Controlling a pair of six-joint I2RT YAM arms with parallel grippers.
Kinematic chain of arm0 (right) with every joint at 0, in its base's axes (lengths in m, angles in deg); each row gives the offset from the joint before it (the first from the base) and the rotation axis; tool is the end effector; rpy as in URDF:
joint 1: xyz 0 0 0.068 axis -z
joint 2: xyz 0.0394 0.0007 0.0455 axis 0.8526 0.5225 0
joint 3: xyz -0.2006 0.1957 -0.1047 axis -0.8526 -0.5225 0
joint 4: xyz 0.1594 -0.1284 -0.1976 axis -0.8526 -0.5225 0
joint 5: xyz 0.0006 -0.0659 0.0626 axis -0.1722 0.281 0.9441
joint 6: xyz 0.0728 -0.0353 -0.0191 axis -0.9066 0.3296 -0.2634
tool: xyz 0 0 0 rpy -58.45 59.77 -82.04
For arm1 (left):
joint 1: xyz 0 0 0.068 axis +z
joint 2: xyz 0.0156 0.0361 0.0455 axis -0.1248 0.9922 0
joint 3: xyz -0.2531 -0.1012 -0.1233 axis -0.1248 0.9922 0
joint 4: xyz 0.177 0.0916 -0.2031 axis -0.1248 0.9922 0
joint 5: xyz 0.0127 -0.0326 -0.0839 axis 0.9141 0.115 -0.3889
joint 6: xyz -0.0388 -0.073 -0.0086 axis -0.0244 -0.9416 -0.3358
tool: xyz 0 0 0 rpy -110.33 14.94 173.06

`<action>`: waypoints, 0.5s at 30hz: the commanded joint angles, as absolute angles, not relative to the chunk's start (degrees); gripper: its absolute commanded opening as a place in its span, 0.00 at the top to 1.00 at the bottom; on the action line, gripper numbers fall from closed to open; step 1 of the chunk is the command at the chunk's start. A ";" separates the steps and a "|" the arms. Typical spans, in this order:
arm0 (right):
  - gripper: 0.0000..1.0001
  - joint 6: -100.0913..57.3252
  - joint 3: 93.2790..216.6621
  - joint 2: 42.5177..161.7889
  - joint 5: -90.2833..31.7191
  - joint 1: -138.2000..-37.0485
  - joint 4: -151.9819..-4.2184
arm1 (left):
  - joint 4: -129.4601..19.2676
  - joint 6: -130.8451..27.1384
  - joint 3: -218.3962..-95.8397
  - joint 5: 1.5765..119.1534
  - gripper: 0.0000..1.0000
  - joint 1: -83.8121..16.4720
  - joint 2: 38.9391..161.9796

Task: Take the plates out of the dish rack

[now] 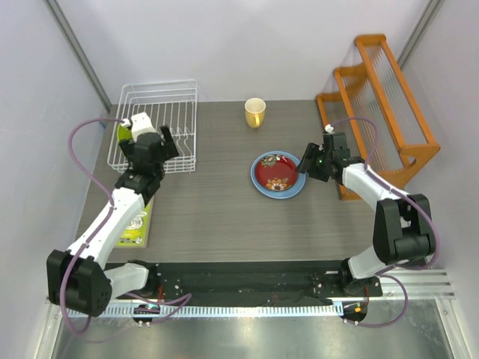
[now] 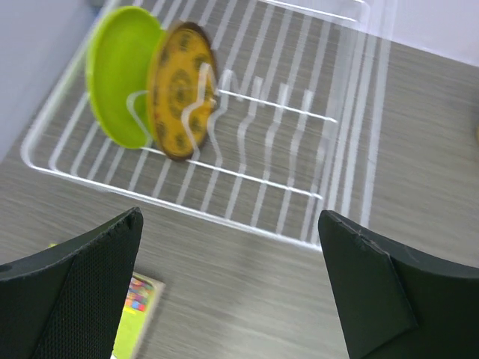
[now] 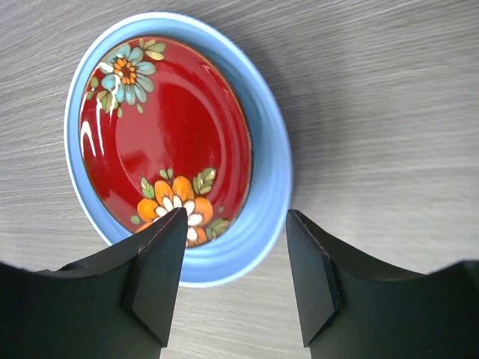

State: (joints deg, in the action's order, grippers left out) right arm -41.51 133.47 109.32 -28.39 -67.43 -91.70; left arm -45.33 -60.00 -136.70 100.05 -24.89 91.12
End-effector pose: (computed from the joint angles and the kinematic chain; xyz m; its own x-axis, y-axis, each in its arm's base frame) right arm 0.3587 0.0674 0.1942 -0.7714 0.3324 -0.5427 0.1105 0.9098 0.4001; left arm 0.3009 -0.0565 0.3202 -0.2677 -0.2169 -0.9388 -0.3093 0.9421 -0.1295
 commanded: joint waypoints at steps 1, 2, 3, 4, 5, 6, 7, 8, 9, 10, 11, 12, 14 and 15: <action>0.39 -39.00 136.20 103.52 -32.88 -67.46 -95.43 | -49.99 -57.07 -142.50 100.97 0.01 -17.90 95.70; 0.38 -38.74 136.20 102.82 -32.97 -67.46 -95.43 | -50.96 -56.63 -143.30 100.97 0.00 -15.72 97.02; 0.38 -38.65 136.11 102.55 -32.88 -67.46 -95.52 | -51.41 -56.27 -144.27 100.53 0.01 -14.65 100.25; 0.38 -38.56 136.20 102.37 -32.79 -67.46 -95.52 | -51.85 -55.83 -146.54 99.75 0.01 -13.77 102.03; 0.39 -38.48 136.29 102.46 -32.79 -67.46 -95.52 | -51.94 -55.13 -147.78 99.48 0.01 -12.54 103.70; 0.38 -38.30 136.20 102.55 -32.97 -67.46 -95.61 | -51.68 -54.69 -149.18 99.13 0.01 -12.10 107.37; 0.38 -38.21 136.38 102.81 -33.05 -67.46 -95.61 | -51.85 -54.25 -151.37 98.78 0.00 -11.83 108.97; 0.38 -38.04 136.46 103.07 -33.06 -67.38 -95.52 | -51.85 -54.07 -152.35 98.69 0.02 -11.22 110.73; 0.38 -37.69 136.73 103.77 -32.97 -67.46 -95.52 | -51.85 -54.16 -153.75 98.16 0.04 -10.95 112.23; 0.38 -37.60 136.90 104.13 -32.97 -67.38 -95.61 | -52.63 -54.25 -154.29 97.98 0.06 -10.69 115.02; 0.39 -37.51 137.08 104.48 -32.97 -67.46 -95.52 | -52.64 -55.73 -154.82 97.37 0.07 -9.99 116.27; 0.38 -37.51 137.60 105.26 -32.71 -67.46 -95.52 | -52.73 -56.61 -155.87 97.54 0.10 -9.72 117.50; 0.38 -37.25 138.13 106.06 -32.44 -67.37 -95.52 | -52.55 -58.46 -156.93 98.68 0.10 -9.37 120.93; 0.38 -37.24 138.48 106.41 -32.44 -67.46 -95.44 | -52.47 -58.90 -158.24 99.12 0.10 -9.28 122.25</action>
State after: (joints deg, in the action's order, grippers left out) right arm -38.53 135.21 104.99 -31.97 -67.43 -95.79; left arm -50.45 -56.52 -154.29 98.34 -10.26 118.59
